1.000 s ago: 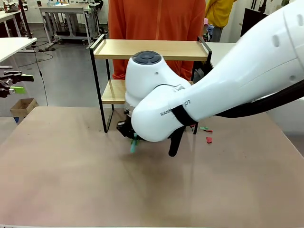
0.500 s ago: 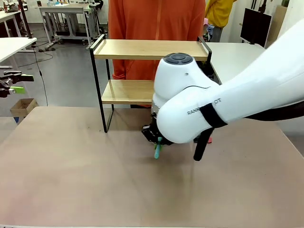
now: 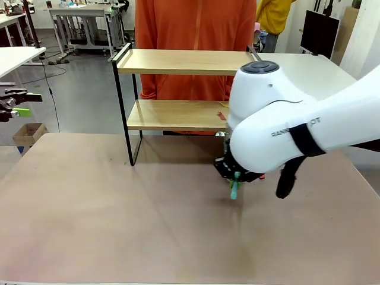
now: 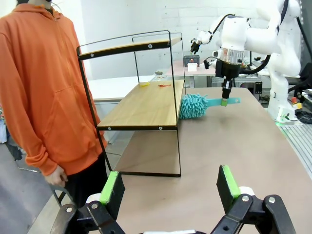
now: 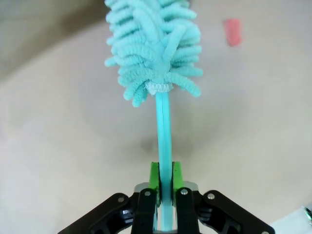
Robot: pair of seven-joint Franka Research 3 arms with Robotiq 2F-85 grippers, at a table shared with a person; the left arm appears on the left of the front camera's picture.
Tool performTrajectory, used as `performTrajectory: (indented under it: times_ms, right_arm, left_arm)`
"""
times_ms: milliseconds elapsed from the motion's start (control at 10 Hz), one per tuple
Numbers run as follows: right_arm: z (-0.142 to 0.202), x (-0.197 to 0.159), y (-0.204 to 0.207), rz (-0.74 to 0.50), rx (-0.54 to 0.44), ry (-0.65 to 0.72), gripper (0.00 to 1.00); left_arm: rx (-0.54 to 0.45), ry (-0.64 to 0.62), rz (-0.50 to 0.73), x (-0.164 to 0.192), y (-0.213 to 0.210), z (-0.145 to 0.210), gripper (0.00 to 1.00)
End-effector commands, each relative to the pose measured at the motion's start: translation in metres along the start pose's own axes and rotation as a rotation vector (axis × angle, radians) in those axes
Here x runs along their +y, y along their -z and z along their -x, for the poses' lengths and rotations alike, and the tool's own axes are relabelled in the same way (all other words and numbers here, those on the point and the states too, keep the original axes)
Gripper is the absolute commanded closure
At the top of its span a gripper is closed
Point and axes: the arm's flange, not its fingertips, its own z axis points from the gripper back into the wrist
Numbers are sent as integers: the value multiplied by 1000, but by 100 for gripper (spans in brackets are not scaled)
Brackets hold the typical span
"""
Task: Clean the shelf.
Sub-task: Clean the specific section of the Shelf indicated by the human with the Duster.
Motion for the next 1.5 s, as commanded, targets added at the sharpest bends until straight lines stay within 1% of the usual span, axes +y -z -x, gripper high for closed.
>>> performTrajectory:
  times_ms: [0, 100, 200, 300, 400, 500, 600, 700, 1000, 1400]
  right_arm:
    - [3, -24, -17, 31, -25, -15, 87]
    - [16, -17, -30, -140, 13, -132, 87]
    - [-1, -13, -7, 15, -9, 1, 87]
    - [-1, -13, -7, 15, -9, 1, 87]
    - [5, -13, -21, -28, -19, -49, 87]
    - [9, -8, -25, -81, -18, -124, 87]
    - [12, -12, -34, -135, -18, -183, 87]
    - [14, -19, -41, -162, -20, -235, 87]
    - [18, -38, -53, -250, 41, -417, 87]
    - [28, -73, -86, -311, 27, -572, 87]
  left_arm:
    - [-7, 4, 4, -2, 1, -4, 0]
    - [-7, 4, 4, -2, 1, -4, 0]
    - [-7, 4, 4, -2, 1, -4, 0]
    - [-7, 4, 4, -2, 1, -4, 0]
    - [-7, 4, 4, -2, 1, -4, 0]
    - [-7, 4, 4, -2, 1, -4, 0]
    - [-7, 4, 4, -2, 1, -4, 0]
    - [-7, 4, 4, -2, 1, -4, 0]
    - [-7, 4, 4, -2, 1, -4, 0]
    - [-7, 4, 4, -2, 1, -4, 0]
